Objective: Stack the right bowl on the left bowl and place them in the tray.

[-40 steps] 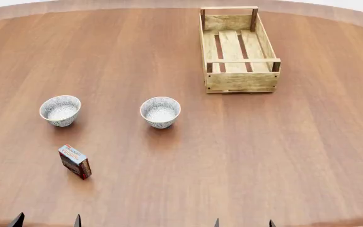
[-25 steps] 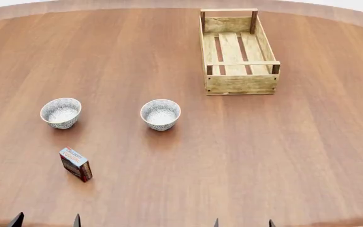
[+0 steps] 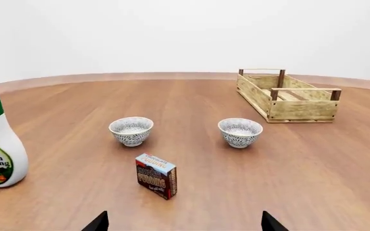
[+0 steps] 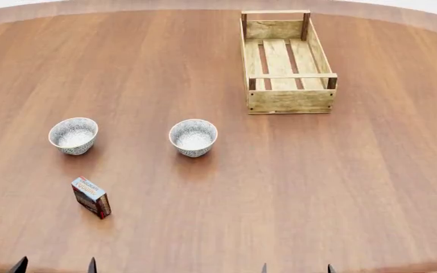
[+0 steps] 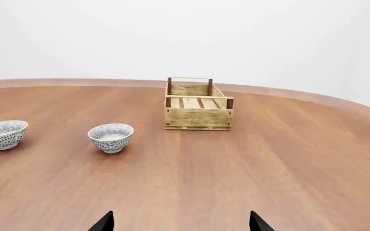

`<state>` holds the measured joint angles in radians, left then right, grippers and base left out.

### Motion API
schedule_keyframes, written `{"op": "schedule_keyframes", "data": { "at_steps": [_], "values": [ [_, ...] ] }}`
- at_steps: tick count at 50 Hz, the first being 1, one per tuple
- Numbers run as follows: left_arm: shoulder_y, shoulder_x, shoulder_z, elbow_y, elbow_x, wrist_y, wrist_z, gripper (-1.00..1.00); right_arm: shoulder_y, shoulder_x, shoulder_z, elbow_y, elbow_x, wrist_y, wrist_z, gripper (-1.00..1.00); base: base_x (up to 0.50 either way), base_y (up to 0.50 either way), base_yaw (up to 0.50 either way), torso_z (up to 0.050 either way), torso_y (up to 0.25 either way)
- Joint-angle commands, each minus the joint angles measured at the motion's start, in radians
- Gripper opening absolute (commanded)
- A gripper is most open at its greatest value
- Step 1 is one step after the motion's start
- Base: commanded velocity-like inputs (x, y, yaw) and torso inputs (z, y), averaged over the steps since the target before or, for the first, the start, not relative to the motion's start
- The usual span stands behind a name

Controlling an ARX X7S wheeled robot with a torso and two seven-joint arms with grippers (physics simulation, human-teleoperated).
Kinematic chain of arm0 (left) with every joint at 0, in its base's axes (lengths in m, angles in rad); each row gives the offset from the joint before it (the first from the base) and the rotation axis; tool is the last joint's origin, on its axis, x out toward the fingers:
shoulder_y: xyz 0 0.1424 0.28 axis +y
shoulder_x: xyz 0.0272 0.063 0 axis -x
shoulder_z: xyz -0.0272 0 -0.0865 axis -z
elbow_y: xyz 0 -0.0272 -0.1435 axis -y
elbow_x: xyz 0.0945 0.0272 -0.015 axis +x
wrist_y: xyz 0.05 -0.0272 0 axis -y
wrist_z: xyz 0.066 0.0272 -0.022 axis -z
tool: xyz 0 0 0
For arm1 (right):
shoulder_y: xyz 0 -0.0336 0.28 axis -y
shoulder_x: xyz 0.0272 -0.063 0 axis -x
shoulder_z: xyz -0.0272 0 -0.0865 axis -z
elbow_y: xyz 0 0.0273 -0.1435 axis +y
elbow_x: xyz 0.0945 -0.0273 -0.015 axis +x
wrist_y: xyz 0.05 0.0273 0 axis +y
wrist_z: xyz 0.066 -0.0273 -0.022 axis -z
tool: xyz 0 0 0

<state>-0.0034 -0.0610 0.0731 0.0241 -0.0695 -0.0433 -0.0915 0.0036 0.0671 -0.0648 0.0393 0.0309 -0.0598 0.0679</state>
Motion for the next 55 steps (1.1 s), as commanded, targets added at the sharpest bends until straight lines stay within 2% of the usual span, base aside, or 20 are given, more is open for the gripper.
{"op": "schedule_keyframes", "data": {
  "at_steps": [1, 11, 27, 42, 46, 49, 51, 52, 55],
  "values": [
    [0.004, -0.003, 0.001, 0.002, 0.006, 0.01, 0.007, 1.0, -0.002, -0.004, -0.017, -0.033, 0.019, 0.042, 0.009, 1.0, 0.0, 0.0, 0.0, 0.0, 0.0],
    [0.002, -0.016, 0.017, 0.002, -0.005, 0.009, -0.009, 1.0, -0.001, 0.007, -0.038, -0.034, 0.005, 0.04, 0.042, 1.0, 0.0, 0.01, 0.0, 0.0, 0.0],
    [0.0, -0.033, 0.037, -0.002, -0.023, 0.012, -0.03, 1.0, 0.003, 0.023, -0.06, -0.025, 0.019, 0.039, 0.065, 1.0, 0.0, 0.5, 0.0, 0.0, 0.0],
    [-0.005, -0.05, 0.054, 0.005, -0.034, 0.0, -0.055, 1.0, 0.002, 0.041, -0.081, -0.037, 0.044, 0.045, 0.074, 1.0, 0.0, 0.01, 0.0, 0.0, 0.0],
    [-0.018, -0.056, 0.055, 0.068, -0.046, -0.075, -0.066, 1.0, 0.004, 0.053, -0.079, -0.124, 0.082, 0.14, 0.068, 1.0, 0.0, 0.0, 0.0, 0.0, 0.0],
    [-0.047, -0.076, 0.055, 0.207, -0.06, -0.247, -0.084, 1.0, 0.018, 0.071, -0.067, -0.278, 0.139, 0.311, 0.068, 1.0, 0.0, 0.0, 0.0, 0.0, 0.0],
    [-0.075, -0.09, 0.07, 0.257, -0.047, -0.348, -0.092, 1.0, 0.032, 0.078, -0.069, -0.326, 0.13, 0.362, 0.087, 1.0, 0.0, 0.0, 0.0, 0.0, 0.0],
    [-0.116, -0.09, 0.047, 0.313, -0.083, -0.44, -0.092, 1.0, 0.059, 0.089, -0.06, -0.413, 0.167, 0.483, 0.09, 1.0, 0.0, 0.0, 0.0, 0.0, 0.0],
    [-0.163, -0.099, 0.051, 0.352, -0.08, -0.517, -0.106, 1.0, 0.089, 0.098, -0.059, -0.494, 0.177, 0.581, 0.114, 1.0, 0.0, 0.0, 0.0, 0.0, 0.0]
  ]
}}
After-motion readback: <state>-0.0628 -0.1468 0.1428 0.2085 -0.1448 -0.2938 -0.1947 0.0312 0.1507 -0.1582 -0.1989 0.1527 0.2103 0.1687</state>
